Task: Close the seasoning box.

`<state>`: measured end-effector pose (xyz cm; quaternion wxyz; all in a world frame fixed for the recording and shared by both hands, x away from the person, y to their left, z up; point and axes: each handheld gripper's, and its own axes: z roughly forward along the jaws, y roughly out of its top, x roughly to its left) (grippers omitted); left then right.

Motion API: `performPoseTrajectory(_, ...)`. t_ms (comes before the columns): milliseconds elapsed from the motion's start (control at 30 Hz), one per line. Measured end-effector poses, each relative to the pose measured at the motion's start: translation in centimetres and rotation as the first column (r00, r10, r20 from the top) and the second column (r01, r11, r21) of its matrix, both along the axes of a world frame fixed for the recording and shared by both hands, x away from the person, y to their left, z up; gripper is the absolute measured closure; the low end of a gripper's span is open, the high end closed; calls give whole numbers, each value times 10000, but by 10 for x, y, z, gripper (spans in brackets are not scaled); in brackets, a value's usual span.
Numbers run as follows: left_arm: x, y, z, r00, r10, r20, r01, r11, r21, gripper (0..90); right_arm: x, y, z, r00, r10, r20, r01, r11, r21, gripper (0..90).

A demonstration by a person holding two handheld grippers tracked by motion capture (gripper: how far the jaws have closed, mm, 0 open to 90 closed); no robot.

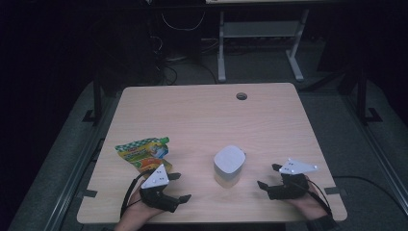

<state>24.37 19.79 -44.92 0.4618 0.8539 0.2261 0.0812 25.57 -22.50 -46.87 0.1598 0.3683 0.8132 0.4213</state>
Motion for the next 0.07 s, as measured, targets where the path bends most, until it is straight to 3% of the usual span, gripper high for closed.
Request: performPoseTrajectory(67, 0, 0, 0, 10000, -4, -18, 4, 10000, 10, 182, 0, 0, 0, 10000, 44, 13, -44, 10000, -36, 146)
